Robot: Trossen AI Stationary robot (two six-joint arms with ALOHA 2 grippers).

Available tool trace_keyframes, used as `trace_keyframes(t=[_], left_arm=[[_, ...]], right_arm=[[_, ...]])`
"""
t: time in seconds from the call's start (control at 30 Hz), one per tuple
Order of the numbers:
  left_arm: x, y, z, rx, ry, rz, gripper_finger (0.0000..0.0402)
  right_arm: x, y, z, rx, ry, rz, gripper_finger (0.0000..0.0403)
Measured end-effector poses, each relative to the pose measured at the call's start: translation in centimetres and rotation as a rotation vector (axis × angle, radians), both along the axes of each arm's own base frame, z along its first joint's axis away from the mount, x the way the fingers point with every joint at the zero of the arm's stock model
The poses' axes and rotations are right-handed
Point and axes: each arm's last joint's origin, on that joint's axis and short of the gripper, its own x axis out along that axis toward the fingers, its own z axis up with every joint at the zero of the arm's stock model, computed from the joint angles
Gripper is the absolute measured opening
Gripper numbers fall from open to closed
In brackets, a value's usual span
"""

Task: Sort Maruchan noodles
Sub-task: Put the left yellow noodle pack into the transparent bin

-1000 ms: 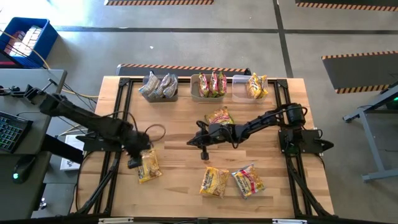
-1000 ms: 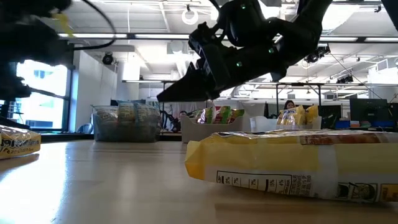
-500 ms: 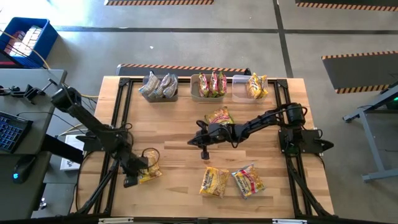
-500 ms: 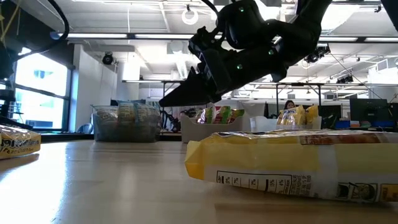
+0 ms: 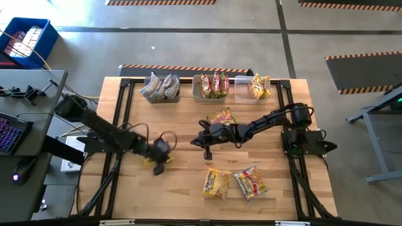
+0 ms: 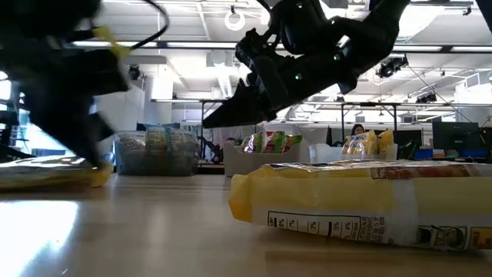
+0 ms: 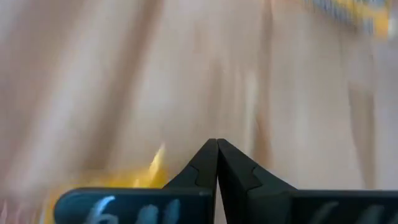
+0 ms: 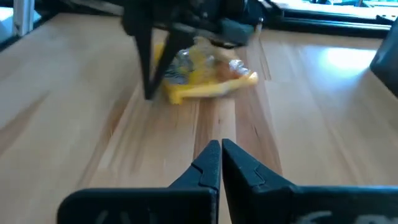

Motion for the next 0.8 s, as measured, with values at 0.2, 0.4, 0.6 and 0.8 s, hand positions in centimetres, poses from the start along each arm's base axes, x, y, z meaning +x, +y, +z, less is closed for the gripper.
trace_keyframes(t=[0.2,0.4,0.6,0.8], left_arm=[[2.7,3.5,2.0,0.114,-0.116,-0.012,0.0004],[3.3,5.3,4.8,0.150,0.090,-0.154,0.0043],[3.1,5.5,5.5,0.166,0.225,-0.203,0.0098],[3.6,4.9,3.7,0.140,0.314,-0.184,0.0144]], right_arm=[[-0.7,-0.1,1.8,-0.024,0.021,-0.009,0.0000],[-1.5,0.4,2.3,-0.055,0.089,-0.041,0.0000],[-1.7,1.1,2.1,-0.066,0.114,-0.037,0.0000],[-1.8,1.6,2.1,-0.080,0.120,-0.047,0.0000]])
